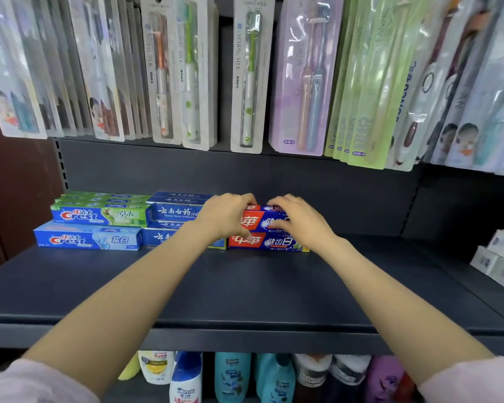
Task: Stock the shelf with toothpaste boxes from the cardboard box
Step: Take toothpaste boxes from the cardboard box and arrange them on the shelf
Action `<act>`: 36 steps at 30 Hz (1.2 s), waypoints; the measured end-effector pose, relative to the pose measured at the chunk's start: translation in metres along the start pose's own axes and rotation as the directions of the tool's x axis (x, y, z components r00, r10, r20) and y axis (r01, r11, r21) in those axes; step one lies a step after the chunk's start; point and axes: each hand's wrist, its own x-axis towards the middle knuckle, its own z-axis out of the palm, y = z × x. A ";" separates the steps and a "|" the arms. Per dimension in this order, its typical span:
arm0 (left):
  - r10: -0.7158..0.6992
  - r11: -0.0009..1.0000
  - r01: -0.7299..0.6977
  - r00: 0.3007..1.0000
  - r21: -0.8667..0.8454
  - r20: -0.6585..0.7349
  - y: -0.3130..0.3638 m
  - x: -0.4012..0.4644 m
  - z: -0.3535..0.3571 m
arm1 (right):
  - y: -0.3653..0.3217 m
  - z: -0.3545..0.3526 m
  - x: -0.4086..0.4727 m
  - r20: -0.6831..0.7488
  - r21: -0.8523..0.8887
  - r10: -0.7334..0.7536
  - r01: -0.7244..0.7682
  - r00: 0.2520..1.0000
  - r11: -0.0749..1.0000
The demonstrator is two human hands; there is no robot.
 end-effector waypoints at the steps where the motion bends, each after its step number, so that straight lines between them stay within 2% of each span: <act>1: -0.006 1.000 0.006 1.000 -0.016 -0.025 -0.002 0.006 0.002 | 0.002 -0.002 0.008 -0.006 0.001 0.020 -0.020 1.000 1.000; 4: -0.007 0.999 0.012 0.994 0.045 -0.109 -0.012 0.024 0.004 | 0.018 -0.001 0.032 -0.073 -0.085 0.049 -0.055 0.996 0.995; 7: 0.037 0.982 -0.011 0.990 0.191 -0.135 -0.017 0.046 0.008 | 0.037 0.008 0.056 -0.089 -0.062 0.089 -0.094 0.992 0.994; 12: 0.032 0.925 -0.022 0.999 0.380 -0.022 -0.017 0.077 0.024 | 0.051 0.042 0.078 -0.178 -0.068 0.128 -0.142 0.976 0.988; 15: -0.008 0.905 -0.001 1.000 0.425 0.019 -0.016 0.081 0.038 | 0.053 0.061 0.078 -0.184 -0.158 0.132 -0.162 0.974 0.974; 20: -0.048 0.930 0.053 0.999 0.363 -0.022 -0.014 0.081 0.045 | 0.059 0.060 0.080 -0.100 -0.180 0.114 -0.131 0.988 0.975; 23: -0.072 0.949 0.094 0.994 0.302 -0.082 -0.005 0.073 0.045 | 0.056 0.051 0.073 -0.041 -0.079 0.123 -0.126 0.992 0.989; 27: -0.095 0.963 0.134 0.981 0.233 -0.171 0.018 0.056 0.043 | 0.049 0.039 0.047 -0.101 0.056 0.127 -0.122 0.987 0.991; 32: -0.156 0.982 0.172 0.972 0.081 -0.176 0.064 0.024 0.039 | 0.052 0.007 -0.009 -0.082 0.238 0.187 -0.163 0.979 0.958; 36: -0.148 0.989 0.142 0.970 -0.047 -0.190 0.117 -0.018 0.048 | 0.064 -0.019 -0.080 -0.086 0.333 0.194 -0.155 0.977 0.930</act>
